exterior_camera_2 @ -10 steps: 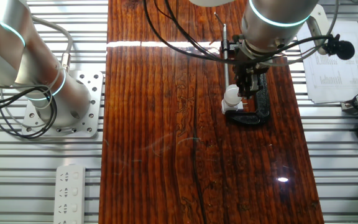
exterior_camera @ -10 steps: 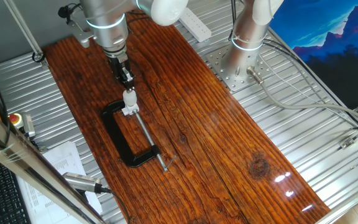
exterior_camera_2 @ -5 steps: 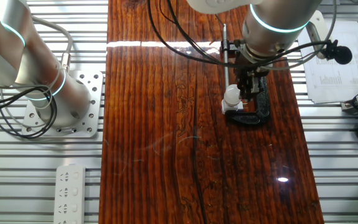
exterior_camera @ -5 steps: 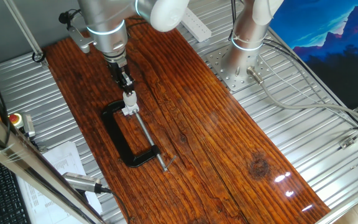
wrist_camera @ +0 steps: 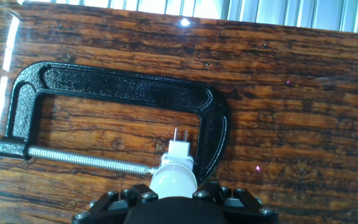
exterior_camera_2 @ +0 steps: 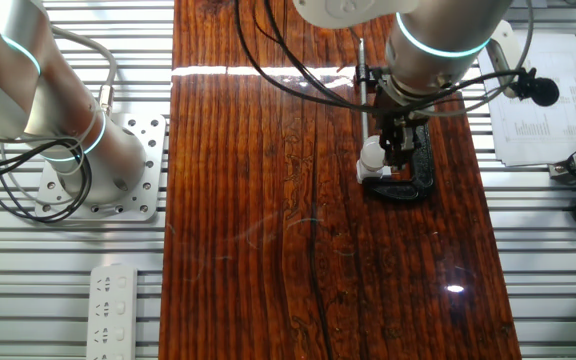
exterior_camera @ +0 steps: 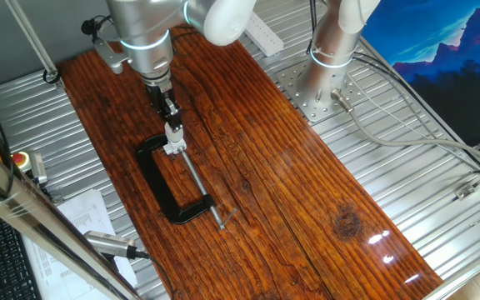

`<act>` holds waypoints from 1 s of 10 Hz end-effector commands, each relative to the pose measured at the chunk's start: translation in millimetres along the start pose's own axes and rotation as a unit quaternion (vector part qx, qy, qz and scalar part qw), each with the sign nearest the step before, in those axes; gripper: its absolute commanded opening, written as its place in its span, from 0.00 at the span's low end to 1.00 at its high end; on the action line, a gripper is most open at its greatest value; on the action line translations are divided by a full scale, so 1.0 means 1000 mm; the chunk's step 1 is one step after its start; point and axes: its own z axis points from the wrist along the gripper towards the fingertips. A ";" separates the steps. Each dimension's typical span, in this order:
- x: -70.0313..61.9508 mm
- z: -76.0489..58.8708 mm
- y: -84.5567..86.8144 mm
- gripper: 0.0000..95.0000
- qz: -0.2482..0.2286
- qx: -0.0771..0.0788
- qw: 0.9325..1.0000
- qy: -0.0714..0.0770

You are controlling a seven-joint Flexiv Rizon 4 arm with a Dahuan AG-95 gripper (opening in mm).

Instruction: Take out the light bulb by rotating it

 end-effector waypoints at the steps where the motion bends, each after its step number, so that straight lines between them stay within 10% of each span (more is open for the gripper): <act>1: 0.002 -0.001 0.000 0.60 0.001 0.001 1.000 -0.001; 10: 0.015 0.010 0.007 0.60 0.008 0.003 1.000 -0.003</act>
